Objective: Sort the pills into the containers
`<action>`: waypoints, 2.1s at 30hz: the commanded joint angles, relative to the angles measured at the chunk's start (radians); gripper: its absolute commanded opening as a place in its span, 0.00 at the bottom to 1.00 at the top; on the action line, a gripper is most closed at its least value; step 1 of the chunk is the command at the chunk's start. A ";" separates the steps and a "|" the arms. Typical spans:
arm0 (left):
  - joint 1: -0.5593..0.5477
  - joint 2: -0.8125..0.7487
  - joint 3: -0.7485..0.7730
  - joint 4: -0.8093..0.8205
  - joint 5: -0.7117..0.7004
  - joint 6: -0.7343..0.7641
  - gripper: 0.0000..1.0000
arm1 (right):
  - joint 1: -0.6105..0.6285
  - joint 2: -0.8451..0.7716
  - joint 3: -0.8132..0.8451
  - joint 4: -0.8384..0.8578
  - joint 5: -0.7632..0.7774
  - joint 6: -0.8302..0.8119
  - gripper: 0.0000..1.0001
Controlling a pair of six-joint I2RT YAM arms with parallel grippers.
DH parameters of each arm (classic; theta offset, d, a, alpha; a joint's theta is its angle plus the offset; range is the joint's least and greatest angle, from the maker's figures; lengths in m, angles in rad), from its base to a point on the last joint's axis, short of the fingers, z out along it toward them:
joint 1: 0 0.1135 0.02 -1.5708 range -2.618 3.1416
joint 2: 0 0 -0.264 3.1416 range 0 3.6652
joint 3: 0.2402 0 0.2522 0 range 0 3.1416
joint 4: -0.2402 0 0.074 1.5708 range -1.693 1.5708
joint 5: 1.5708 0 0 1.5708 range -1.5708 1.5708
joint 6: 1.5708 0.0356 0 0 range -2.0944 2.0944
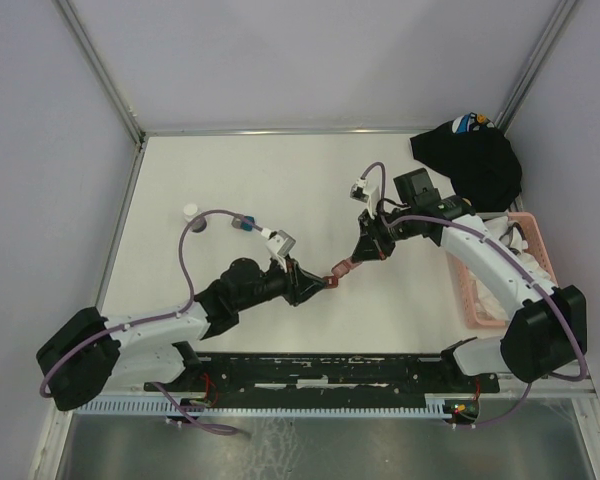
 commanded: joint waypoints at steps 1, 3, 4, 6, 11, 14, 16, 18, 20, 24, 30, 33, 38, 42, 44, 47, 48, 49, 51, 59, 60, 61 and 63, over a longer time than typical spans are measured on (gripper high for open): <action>0.003 -0.103 -0.063 0.050 -0.011 0.036 0.35 | -0.019 0.026 0.025 0.026 0.009 -0.011 0.02; 0.003 -0.137 -0.091 0.049 -0.034 0.040 0.38 | -0.031 0.049 0.042 0.002 0.010 -0.038 0.02; 0.003 -0.150 -0.104 0.047 -0.045 0.041 0.39 | -0.039 0.066 0.053 -0.016 0.010 -0.057 0.02; 0.003 -0.175 -0.126 0.044 -0.061 0.041 0.41 | -0.057 0.111 0.076 -0.046 0.007 -0.083 0.03; 0.003 -0.238 -0.168 0.027 -0.085 0.042 0.43 | -0.081 0.260 0.194 -0.181 0.006 -0.227 0.05; 0.003 -0.285 -0.188 0.012 -0.085 0.039 0.43 | -0.088 0.414 0.352 -0.364 0.008 -0.452 0.06; 0.003 -0.326 -0.205 0.000 -0.088 0.034 0.43 | -0.088 0.542 0.494 -0.548 0.008 -0.621 0.06; 0.003 -0.375 -0.228 -0.009 -0.096 0.025 0.43 | -0.088 0.660 0.629 -0.747 0.012 -0.769 0.06; 0.004 -0.433 -0.257 -0.019 -0.111 0.018 0.44 | -0.086 0.743 0.723 -0.830 0.031 -0.842 0.05; 0.004 -0.522 -0.294 -0.053 -0.132 0.008 0.46 | -0.078 0.821 0.802 -0.854 0.076 -0.873 0.05; 0.004 -0.580 -0.311 -0.087 -0.146 0.004 0.47 | -0.068 0.912 0.864 -0.908 0.065 -0.919 0.07; 0.003 -0.578 -0.308 -0.094 -0.143 0.006 0.47 | -0.063 0.985 0.935 -0.974 0.055 -0.956 0.08; 0.003 -0.574 -0.308 -0.099 -0.139 -0.001 0.47 | -0.054 1.046 1.014 -0.982 0.054 -0.940 0.16; 0.004 -0.574 -0.313 -0.097 -0.138 -0.011 0.47 | -0.041 1.065 1.050 -0.955 0.069 -0.904 0.27; 0.003 -0.574 -0.314 -0.094 -0.138 -0.016 0.47 | -0.036 1.055 1.051 -0.913 0.075 -0.862 0.34; 0.002 -0.572 -0.312 -0.093 -0.134 -0.024 0.47 | -0.033 1.017 1.036 -0.832 0.090 -0.785 0.43; 0.003 -0.572 -0.312 -0.092 -0.133 -0.025 0.47 | -0.033 1.005 1.031 -0.808 0.097 -0.762 0.46; 0.003 -0.572 -0.311 -0.093 -0.132 -0.027 0.47 | -0.033 0.992 1.026 -0.790 0.099 -0.746 0.47; 0.004 -0.572 -0.311 -0.092 -0.130 -0.029 0.47 | -0.033 0.963 1.015 -0.747 0.112 -0.699 0.50; 0.003 -0.538 -0.307 -0.067 -0.164 -0.040 0.47 | -0.034 0.691 0.755 -0.422 0.187 -0.473 0.51; 0.003 -0.529 -0.304 -0.065 -0.178 -0.044 0.47 | -0.034 0.636 0.692 -0.371 0.193 -0.446 0.51; 0.003 -0.518 -0.302 -0.055 -0.185 -0.050 0.47 | -0.033 0.567 0.602 -0.325 0.196 -0.422 0.50; 0.003 -0.489 -0.301 -0.025 -0.199 -0.069 0.47 | -0.034 0.457 0.471 -0.225 0.206 -0.367 0.49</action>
